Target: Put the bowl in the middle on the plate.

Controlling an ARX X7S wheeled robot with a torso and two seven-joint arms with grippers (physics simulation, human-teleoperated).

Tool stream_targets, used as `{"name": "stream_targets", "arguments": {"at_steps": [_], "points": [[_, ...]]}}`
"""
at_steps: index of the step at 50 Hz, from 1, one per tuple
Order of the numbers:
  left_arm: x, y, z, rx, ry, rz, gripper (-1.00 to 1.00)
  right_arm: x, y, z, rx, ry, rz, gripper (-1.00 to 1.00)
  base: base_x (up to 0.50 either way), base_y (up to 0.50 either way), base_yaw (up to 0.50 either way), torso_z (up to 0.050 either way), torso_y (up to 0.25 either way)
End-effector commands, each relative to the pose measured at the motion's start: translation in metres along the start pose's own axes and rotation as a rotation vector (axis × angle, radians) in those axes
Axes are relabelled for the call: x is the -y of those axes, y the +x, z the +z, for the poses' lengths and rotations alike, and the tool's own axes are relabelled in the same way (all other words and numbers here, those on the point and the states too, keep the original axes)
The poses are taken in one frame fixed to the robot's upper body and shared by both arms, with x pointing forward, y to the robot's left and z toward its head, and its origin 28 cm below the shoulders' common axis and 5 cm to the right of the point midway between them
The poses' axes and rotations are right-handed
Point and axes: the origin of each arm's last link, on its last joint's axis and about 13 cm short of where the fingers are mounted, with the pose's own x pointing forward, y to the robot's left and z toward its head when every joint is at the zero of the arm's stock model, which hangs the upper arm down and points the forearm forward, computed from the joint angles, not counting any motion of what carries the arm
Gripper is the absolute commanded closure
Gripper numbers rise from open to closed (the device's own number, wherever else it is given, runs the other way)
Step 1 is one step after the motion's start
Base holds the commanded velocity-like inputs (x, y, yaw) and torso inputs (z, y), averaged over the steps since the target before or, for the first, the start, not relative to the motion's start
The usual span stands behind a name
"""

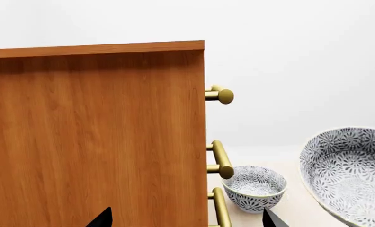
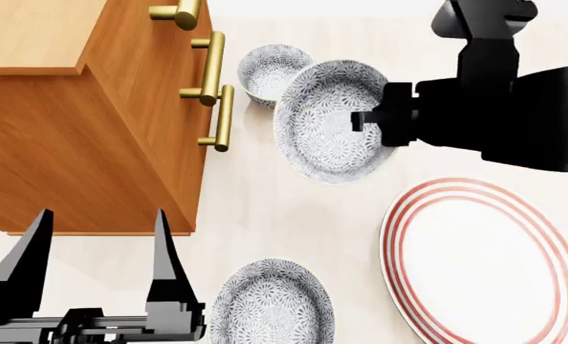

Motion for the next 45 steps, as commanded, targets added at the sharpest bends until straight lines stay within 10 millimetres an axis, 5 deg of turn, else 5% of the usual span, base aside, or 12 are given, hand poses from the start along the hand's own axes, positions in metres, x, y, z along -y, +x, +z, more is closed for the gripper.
{"name": "stream_targets", "arguments": {"at_steps": [1, 27, 45], "points": [[0.000, 0.000, 0.000, -0.001, 0.004, 0.002, -1.00, 0.014, -0.036, -0.004, 0.033, 0.059, 0.031, 1.00, 0.00, 0.00, 0.00, 0.000, 0.000], [0.001, 0.000, 0.000, 0.003, 0.003, -0.003, -1.00, 0.060, -0.092, -0.043, 0.096, 0.244, -0.023, 1.00, 0.00, 0.00, 0.00, 0.000, 0.000], [0.002, 0.000, 0.000, 0.004, 0.006, -0.003, -1.00, 0.086, -0.103, -0.077, 0.100, 0.318, -0.097, 1.00, 0.00, 0.00, 0.00, 0.000, 0.000]]}}
